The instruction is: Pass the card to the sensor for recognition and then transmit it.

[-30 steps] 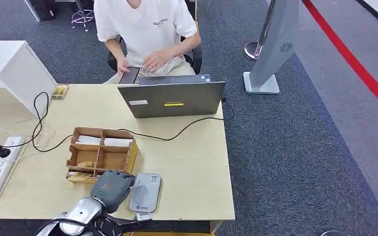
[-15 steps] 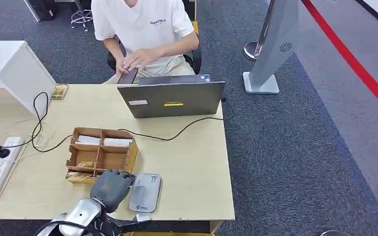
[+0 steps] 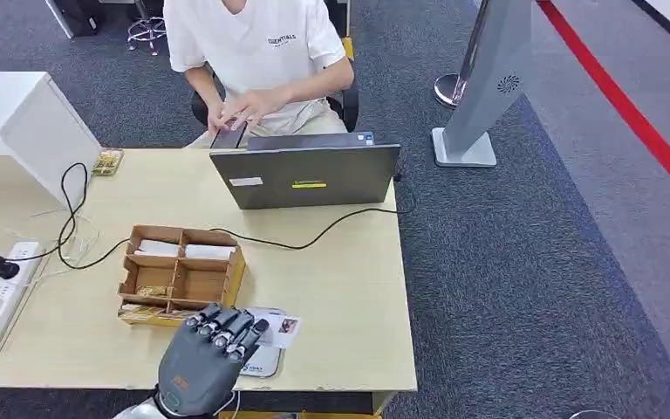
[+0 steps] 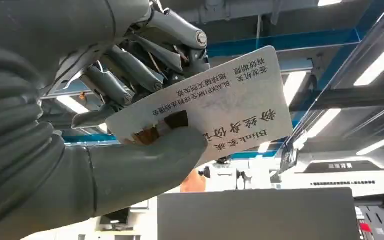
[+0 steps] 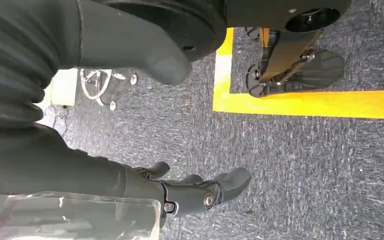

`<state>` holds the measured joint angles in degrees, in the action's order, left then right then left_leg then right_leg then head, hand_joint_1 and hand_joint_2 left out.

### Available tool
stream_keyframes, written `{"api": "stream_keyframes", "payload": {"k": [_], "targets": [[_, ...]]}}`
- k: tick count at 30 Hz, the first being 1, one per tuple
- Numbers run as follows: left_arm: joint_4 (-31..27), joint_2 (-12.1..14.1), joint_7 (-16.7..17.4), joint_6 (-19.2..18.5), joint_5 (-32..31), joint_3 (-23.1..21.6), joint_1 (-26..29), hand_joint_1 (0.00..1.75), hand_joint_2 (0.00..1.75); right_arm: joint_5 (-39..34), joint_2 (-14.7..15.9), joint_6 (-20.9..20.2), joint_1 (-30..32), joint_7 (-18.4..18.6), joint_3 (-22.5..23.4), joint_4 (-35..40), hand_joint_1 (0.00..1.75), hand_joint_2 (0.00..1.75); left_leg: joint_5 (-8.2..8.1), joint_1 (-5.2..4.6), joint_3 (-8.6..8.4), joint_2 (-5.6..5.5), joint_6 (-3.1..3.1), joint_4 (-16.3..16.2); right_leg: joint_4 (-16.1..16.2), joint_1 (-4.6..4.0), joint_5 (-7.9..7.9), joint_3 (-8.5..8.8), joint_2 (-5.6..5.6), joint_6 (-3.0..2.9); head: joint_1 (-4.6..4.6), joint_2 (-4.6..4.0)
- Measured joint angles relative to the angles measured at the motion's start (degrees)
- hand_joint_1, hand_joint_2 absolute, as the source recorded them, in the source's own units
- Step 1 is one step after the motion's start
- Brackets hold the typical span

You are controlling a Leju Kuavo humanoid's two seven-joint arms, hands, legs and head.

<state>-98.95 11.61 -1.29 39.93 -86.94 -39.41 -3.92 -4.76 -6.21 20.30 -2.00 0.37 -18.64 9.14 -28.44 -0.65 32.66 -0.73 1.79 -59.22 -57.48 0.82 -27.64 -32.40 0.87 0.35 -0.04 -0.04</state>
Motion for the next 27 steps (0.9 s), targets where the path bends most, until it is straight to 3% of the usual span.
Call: {"api": "stream_keyframes", "payload": {"k": [9, 12, 15, 19, 24, 27], "targets": [[-0.98, -1.33, -0.33, 0.02, -0.5, 2.97, 0.36, 1.75, 1.75, 0.85, 0.0, -0.85, -0.04, 0.04, 0.0, 0.0, 0.0, 1.75, 0.0, -0.01, 0.01, 0.0, 0.0, 0.0, 0.0, 0.01, 0.0, 0.0, 0.0, 0.0, -0.02, 0.0], [-0.74, -1.84, 2.15, 0.02, -0.77, 4.84, -1.02, 1.75, 1.75, 2.21, 0.09, -2.8, -0.05, -0.07, -0.09, 0.0, 0.0, 1.75, 0.0, -0.01, 0.01, -0.02, 0.01, -0.01, 0.01, 0.0, 0.0, -0.05, -0.03, 0.0, 0.0, 0.0], [5.71, -1.46, 6.1, 0.0, -0.79, 11.11, -8.57, 1.75, 1.75, 3.78, 0.37, -3.98, -0.46, -0.22, -0.72, 0.0, 0.0, 1.75, 0.21, 0.01, 0.02, -0.16, -0.12, 0.0, 0.0, -0.01, 0.1, 0.01, -0.21, 0.0, 0.02, 0.0], [16.25, 0.99, 7.98, 0.0, -0.81, 18.61, -17.9, 1.75, 1.75, 4.35, 0.74, -4.35, -0.79, -0.17, -1.62, 0.0, 0.0, 1.75, 0.38, 0.15, 0.0, 0.01, -0.26, 0.0, -0.05, -0.1, 0.29, -0.04, -0.02, -0.17, -0.13, 0.0], [27.02, 5.66, 9.66, 0.0, -0.81, 23.15, -25.54, 1.75, 1.75, 4.94, 0.94, -4.79, -0.88, 0.65, -1.99, -0.02, 0.0, 1.75, 0.42, 0.19, 0.06, 0.11, -0.31, 0.0, -0.1, -0.1, 0.34, -0.17, 0.18, -0.23, 0.0, 0.0], [31.73, 8.55, 10.99, 0.0, -0.81, 23.65, -28.66, 1.75, 1.75, 5.01, 1.03, -4.98, -0.93, 1.11, -2.08, -0.02, 0.0, 1.75, 0.42, 0.19, 0.08, 0.11, -0.32, 0.02, -0.1, -0.11, 0.33, -0.19, 0.18, -0.24, -0.02, 0.0]]}}
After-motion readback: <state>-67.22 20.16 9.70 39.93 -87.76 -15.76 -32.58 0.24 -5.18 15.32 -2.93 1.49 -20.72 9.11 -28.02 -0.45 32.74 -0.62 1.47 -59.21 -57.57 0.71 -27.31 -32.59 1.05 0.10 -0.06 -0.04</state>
